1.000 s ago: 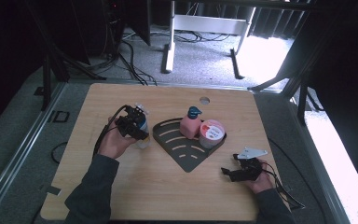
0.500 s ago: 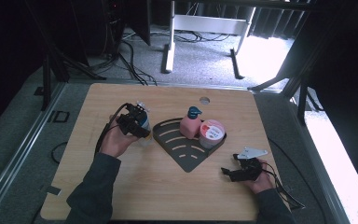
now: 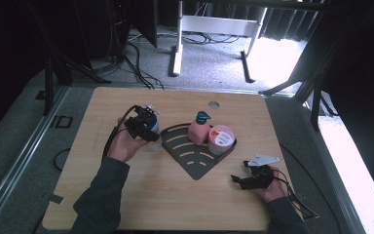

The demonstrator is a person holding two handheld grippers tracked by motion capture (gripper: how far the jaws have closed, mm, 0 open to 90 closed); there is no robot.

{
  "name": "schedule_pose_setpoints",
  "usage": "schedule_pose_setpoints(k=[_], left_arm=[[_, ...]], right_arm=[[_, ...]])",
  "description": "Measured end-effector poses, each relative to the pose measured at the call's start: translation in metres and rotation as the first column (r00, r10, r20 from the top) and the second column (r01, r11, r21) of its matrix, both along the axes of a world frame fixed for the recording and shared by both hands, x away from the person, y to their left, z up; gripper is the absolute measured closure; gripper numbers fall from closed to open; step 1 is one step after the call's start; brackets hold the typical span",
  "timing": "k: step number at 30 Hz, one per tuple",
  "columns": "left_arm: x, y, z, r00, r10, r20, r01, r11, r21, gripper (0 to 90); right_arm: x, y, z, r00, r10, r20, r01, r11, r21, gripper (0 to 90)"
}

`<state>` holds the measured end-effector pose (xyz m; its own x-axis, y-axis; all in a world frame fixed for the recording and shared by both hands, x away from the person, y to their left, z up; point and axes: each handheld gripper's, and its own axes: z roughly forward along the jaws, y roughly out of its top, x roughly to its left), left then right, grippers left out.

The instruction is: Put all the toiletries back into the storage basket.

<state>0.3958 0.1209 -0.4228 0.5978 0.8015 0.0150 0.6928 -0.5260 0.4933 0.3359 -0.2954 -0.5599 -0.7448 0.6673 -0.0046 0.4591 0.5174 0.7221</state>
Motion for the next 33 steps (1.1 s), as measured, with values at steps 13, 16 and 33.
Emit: schedule_pose_setpoints(k=[13, 16, 33], left_arm=[[0.004, -0.006, 0.003, 0.9999, -0.006, 0.011, 0.006, 1.0, -0.002, 54.9], [0.005, -0.007, 0.003, 0.9999, -0.005, 0.011, 0.005, 0.9999, -0.009, 54.9], [0.012, -0.018, 0.001, 0.9996, -0.009, 0.026, 0.01, 0.9998, -0.017, 54.9]], right_arm=[[0.0, 0.0, 0.0, 1.0, 0.001, 0.001, -0.001, 1.0, 0.0, 16.6], [0.0, 0.0, 0.0, 1.0, 0.001, 0.001, -0.001, 1.0, 0.0, 16.5], [0.0, 0.0, 0.0, 1.0, 0.0, 0.001, 0.0, 1.0, 0.0, 16.5]])
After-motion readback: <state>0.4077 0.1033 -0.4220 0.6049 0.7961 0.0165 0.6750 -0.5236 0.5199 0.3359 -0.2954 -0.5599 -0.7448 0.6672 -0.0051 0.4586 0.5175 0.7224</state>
